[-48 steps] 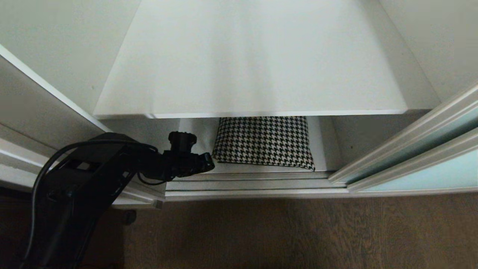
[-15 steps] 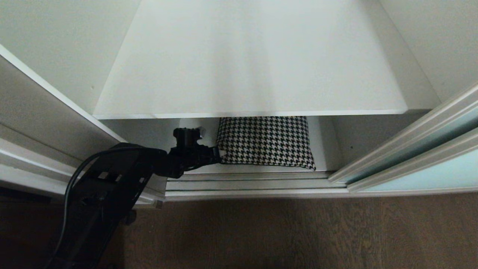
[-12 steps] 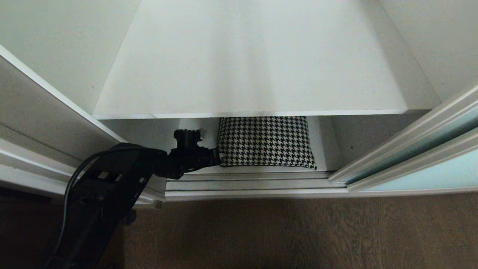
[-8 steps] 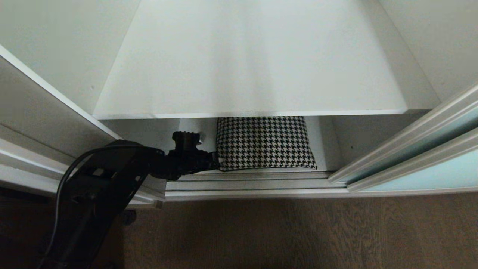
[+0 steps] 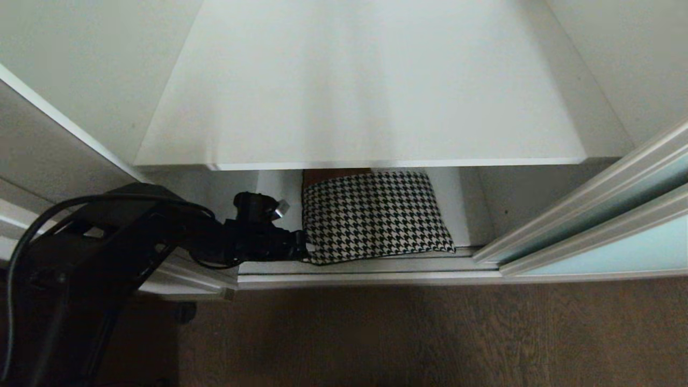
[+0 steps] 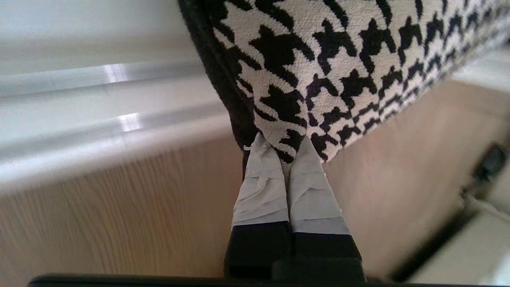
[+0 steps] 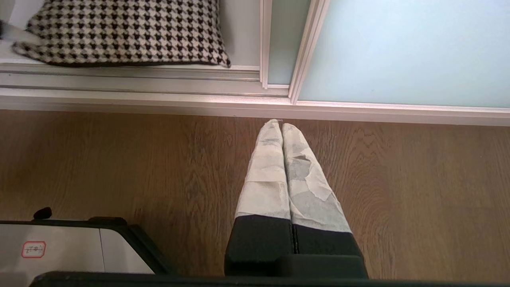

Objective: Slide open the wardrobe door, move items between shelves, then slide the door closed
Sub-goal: Place the pillow on the higher shelf

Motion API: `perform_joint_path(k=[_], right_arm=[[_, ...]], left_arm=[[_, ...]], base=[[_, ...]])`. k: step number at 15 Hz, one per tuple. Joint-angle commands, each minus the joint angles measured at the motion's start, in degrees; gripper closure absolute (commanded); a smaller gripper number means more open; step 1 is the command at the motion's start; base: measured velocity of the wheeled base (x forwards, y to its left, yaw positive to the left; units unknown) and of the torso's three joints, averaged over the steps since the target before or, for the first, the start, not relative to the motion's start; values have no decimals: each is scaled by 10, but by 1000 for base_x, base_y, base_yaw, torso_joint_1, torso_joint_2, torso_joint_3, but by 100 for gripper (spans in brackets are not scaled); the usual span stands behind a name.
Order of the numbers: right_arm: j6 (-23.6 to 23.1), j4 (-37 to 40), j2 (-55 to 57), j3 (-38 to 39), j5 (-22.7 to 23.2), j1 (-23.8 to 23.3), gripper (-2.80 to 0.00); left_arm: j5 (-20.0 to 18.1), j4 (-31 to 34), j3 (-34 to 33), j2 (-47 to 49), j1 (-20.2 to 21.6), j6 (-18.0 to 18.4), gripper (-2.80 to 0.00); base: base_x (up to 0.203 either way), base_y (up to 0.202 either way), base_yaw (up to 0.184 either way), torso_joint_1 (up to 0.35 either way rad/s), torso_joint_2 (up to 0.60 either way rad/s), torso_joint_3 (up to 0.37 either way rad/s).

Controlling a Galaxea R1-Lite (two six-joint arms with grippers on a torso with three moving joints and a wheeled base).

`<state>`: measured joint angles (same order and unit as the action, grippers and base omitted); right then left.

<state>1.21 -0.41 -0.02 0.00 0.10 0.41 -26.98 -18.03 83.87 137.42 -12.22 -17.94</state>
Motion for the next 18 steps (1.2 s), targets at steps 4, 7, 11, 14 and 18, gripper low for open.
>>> perform_joint_path(k=[4, 7, 11, 14, 18], right_arm=[[0, 0, -1, 0, 0, 0, 0], [0, 0, -1, 0, 0, 0, 0], [-9, 1, -1, 0, 1, 0, 0], [-35, 3, -1, 0, 5, 0, 0], [-5, 2, -2, 0, 2, -1, 0]], left_arm=[[-11, -3, -113, -90, -2, -3, 0], [-21, -41, -179, -109, -1, -4, 0], [-20, -64, -188, -111, 10, -39, 0], [-21, -65, -189, -107, 16, -50, 0], [-22, -65, -187, -110, 25, -57, 0]], base=[[0, 0, 0, 0, 0, 0], [0, 0, 0, 0, 0, 0], [0, 0, 0, 0, 0, 0], [0, 0, 0, 0, 0, 0], [0, 0, 0, 0, 0, 0]])
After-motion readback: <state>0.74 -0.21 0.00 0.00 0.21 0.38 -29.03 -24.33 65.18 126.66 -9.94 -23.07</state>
